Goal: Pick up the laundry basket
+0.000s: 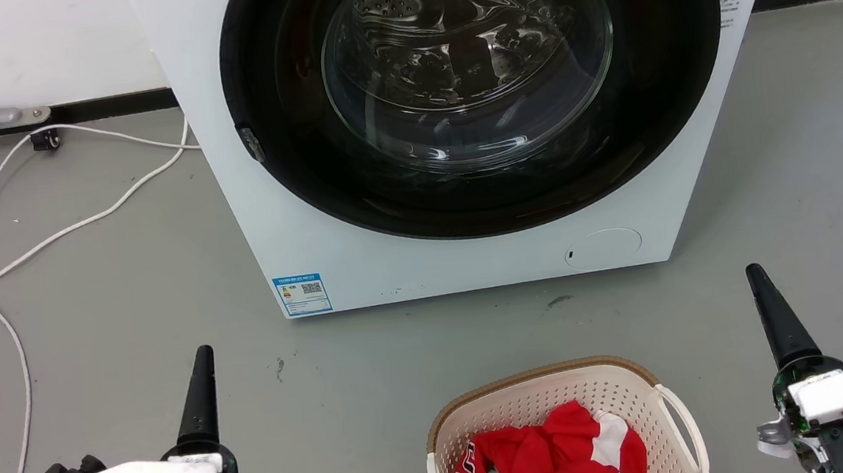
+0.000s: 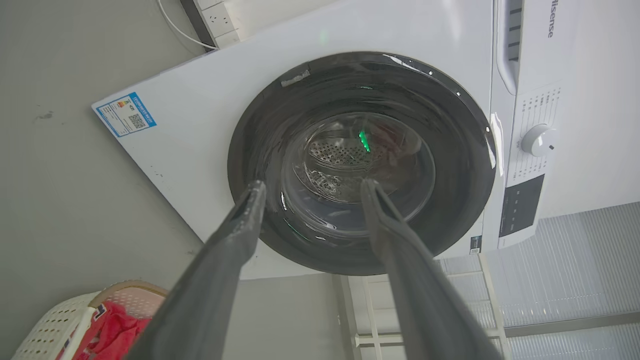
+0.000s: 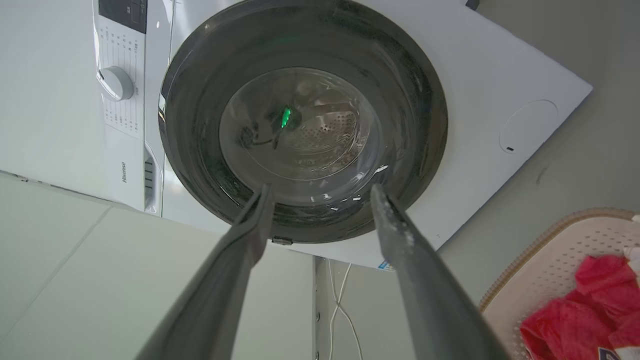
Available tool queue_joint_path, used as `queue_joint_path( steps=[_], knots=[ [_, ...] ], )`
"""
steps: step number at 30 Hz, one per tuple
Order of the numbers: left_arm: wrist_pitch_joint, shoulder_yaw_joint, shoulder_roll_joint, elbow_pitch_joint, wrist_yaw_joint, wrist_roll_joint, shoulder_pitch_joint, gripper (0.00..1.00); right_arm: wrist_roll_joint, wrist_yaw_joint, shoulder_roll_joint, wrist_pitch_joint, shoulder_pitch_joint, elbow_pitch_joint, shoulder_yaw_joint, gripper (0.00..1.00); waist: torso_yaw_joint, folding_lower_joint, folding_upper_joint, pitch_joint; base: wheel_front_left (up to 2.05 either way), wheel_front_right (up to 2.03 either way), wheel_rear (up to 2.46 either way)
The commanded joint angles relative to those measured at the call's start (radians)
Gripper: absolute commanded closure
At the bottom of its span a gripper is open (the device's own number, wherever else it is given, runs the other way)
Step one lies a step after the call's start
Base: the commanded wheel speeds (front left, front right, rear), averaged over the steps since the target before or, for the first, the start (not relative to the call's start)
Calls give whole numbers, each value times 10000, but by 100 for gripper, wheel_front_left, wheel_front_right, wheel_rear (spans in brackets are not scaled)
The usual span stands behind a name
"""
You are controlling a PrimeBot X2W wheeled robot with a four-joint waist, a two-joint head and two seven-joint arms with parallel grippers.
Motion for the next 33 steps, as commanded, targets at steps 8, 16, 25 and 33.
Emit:
queue_joint_path(
  steps=[8, 16, 25, 33],
  knots=[
    [-391, -375, 45, -533, 369, 1835, 28, 0, -2151, 2, -28, -387, 120, -650, 326, 0, 19, 0, 0, -6, 0, 0, 0],
    [-698, -616, 50, -811, 583, 3235, 125, 0, -3624, 1, -32, -689, 282, -1044, 506, 0, 18, 0, 0, -15, 0, 0, 0],
    [-1015, -857, 55, -1043, 767, 4677, 247, 0, -5049, 1, -37, -1007, 491, -1450, 585, 0, 25, 0, 0, -42, 0, 0, 0],
    [-1271, -1058, 59, -1157, 926, 5865, 335, 0, -6368, 1, -40, -1270, 639, -1574, 661, 0, 45, 0, 0, -57, 0, 0, 0]
  ],
)
